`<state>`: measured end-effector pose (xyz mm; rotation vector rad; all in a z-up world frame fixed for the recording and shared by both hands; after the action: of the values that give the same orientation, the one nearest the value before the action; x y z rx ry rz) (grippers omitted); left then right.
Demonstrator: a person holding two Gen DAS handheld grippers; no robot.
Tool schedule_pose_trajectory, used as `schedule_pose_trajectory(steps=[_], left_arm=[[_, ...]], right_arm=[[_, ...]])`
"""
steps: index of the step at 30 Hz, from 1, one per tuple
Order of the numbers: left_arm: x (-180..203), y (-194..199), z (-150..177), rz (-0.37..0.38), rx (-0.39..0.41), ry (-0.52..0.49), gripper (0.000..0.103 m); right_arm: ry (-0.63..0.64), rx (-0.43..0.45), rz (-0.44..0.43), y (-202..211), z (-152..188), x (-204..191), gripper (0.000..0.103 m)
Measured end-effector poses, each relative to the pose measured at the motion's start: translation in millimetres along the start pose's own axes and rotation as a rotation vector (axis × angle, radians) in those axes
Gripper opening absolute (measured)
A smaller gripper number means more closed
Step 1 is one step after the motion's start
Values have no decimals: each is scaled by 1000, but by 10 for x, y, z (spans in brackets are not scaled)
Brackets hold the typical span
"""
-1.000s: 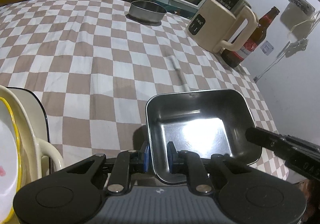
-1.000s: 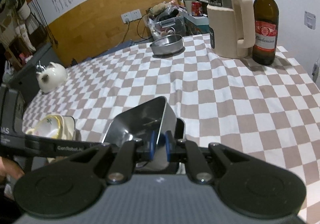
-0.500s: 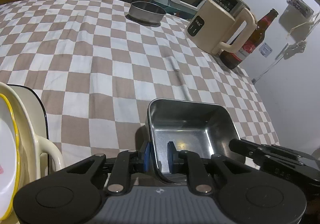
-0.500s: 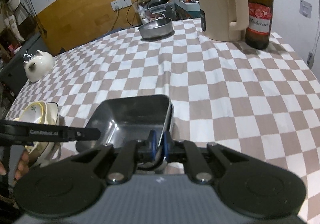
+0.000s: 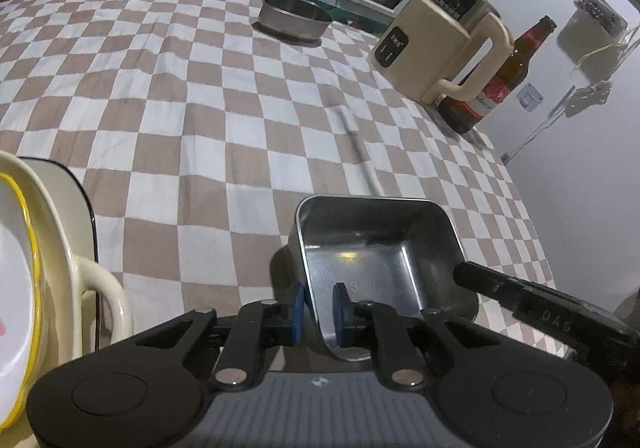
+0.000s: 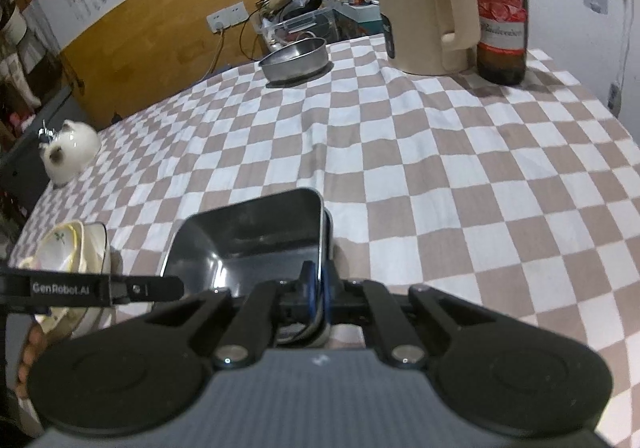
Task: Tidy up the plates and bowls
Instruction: 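Lift the steel tin with both grippers and carry it across the table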
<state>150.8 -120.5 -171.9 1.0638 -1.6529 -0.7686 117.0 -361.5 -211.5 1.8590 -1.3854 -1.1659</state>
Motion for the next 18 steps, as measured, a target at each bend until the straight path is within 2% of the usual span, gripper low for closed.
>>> schedule_pose_trajectory(steps=[5, 14, 18], left_arm=[[-38, -8, 23, 5, -12, 12, 14], [-44, 7, 40, 13, -12, 0, 14], [-53, 8, 43, 12, -12, 7, 17]], right_arm=[[-89, -25, -11, -92, 93, 91, 13], [-114, -32, -29, -176, 182, 63, 13], [-121, -34, -31, -185, 182, 70, 13]])
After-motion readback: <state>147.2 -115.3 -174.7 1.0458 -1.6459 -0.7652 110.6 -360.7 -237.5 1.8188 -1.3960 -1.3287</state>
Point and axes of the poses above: each gripper's, at about its wrist camera, not at the fingertips, and y roughly against the way its jaws point, x to its right, z to its underside, the point moved 1 cm from there along -y, roughly the way its jaws point, and after that the axes turned 9 degrees about -x, right-handed, at the moved point
